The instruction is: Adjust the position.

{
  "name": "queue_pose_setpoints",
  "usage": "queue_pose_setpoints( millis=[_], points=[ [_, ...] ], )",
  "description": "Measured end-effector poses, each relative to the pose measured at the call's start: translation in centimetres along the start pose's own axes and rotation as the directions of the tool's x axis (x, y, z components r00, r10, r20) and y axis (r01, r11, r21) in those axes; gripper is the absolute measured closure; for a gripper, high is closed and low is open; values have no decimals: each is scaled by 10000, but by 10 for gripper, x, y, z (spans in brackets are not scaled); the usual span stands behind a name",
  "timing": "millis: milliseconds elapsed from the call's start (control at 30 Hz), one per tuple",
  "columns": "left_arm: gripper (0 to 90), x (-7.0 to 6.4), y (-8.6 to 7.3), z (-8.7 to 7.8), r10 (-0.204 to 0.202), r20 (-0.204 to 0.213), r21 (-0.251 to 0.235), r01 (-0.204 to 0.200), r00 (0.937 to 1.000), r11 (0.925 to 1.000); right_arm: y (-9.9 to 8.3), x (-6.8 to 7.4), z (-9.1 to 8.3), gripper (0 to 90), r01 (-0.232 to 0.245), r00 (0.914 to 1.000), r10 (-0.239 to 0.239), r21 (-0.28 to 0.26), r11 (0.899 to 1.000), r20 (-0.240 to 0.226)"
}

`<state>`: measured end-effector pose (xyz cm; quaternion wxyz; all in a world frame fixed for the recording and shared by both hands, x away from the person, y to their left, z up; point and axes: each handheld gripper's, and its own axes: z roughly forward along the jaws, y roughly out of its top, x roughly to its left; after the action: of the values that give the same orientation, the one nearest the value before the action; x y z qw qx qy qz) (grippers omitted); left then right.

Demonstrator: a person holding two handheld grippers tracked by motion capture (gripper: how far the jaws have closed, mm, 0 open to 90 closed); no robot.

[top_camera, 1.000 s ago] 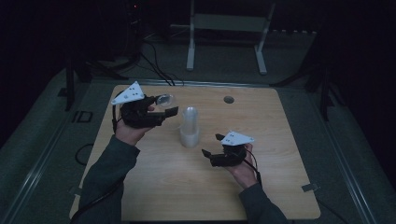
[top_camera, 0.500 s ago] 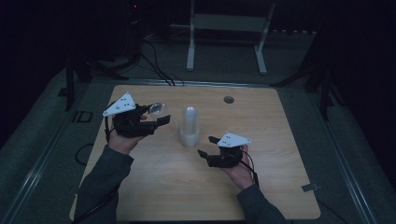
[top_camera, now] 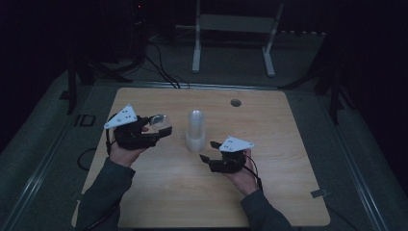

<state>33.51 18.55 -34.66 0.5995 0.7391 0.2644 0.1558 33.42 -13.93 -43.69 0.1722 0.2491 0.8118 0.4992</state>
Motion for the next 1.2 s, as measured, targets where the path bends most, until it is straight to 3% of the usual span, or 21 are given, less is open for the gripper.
queue_pose_setpoints(
  millis=[400, 733, 1200],
  points=[
    [400, 0, -19, -1, -324, 27, -35, 324, 9995, 9995, 4, 4, 2, 363, -42, 9994, 33, -248, 9997, -359],
    [399, -1, -33, 5, -445, 416, 275, 434, 9981, 9987, 8, 8, 6, 367, -35, 9974, 11, -335, 9994, -716],
    [400, -3, -41, 10, -621, 798, 281, 600, 9949, 9978, 13, 10, 6, 353, -349, 9928, 257, -772, 9964, -1174]
  ],
)
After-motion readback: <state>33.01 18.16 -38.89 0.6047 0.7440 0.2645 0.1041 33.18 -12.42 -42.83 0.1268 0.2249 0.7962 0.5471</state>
